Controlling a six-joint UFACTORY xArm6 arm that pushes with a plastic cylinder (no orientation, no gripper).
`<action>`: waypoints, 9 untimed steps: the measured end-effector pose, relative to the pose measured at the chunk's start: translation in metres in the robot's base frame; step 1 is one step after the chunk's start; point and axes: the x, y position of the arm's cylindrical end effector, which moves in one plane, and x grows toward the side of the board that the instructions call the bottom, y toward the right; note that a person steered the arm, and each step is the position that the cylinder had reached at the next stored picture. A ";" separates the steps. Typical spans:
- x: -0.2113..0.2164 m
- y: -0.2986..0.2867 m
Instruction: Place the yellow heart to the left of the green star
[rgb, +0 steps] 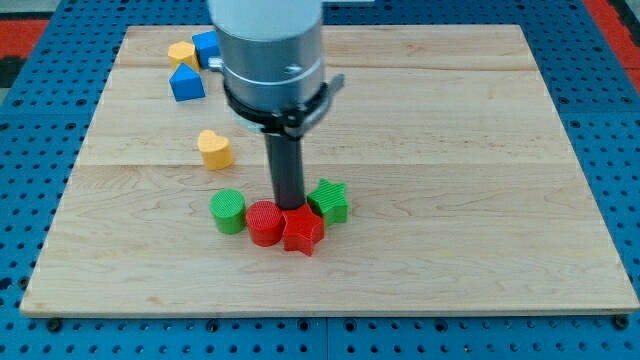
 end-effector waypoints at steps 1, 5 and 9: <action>0.003 0.007; -0.132 -0.050; -0.061 -0.029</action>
